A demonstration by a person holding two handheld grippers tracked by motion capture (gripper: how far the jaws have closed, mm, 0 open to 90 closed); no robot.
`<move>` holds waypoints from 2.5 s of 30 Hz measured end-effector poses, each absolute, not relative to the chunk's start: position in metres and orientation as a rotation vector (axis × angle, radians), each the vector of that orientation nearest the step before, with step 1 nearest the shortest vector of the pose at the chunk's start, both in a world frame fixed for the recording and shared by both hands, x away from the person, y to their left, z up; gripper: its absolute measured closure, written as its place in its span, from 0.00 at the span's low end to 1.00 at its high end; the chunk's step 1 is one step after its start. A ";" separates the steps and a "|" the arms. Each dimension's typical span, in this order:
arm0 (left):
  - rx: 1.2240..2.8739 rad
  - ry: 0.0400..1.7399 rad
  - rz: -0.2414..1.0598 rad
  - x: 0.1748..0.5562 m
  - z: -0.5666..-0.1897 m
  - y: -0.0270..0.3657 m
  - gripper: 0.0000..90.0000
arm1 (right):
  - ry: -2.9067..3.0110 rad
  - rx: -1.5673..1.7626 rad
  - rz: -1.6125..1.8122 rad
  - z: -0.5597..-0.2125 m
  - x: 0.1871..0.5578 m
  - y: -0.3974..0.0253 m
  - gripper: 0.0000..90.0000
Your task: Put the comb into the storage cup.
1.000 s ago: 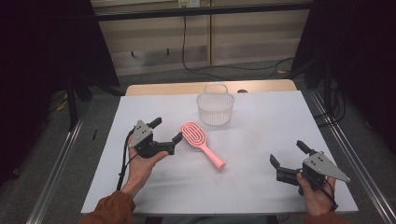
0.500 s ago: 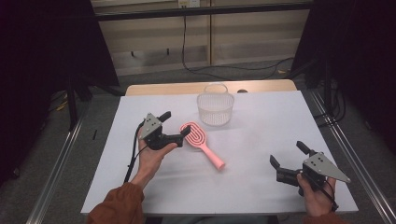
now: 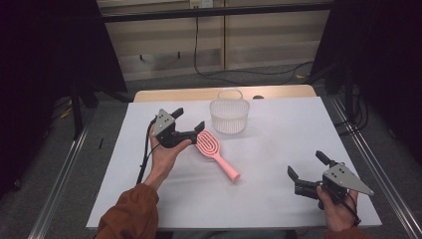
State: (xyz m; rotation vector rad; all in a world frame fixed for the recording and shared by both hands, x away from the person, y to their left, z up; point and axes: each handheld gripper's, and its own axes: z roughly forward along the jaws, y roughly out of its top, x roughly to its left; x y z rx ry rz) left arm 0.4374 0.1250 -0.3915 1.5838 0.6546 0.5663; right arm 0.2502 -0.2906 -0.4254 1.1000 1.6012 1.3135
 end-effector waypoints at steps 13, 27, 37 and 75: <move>1.568 0.649 0.563 0.449 -0.399 0.125 0.32 | 1.593 1.111 1.306 -0.425 0.249 -0.292 0.00; 1.575 0.682 0.497 0.460 -0.406 0.119 0.69 | 1.594 1.108 1.302 -0.425 0.249 -0.292 0.00; 1.623 0.682 0.424 0.468 -0.412 0.112 0.96 | 1.599 1.100 1.308 -0.426 0.249 -0.291 0.00; 2.163 0.751 0.230 0.504 -0.417 0.074 1.00 | 1.610 1.099 1.313 -0.426 0.249 -0.291 0.00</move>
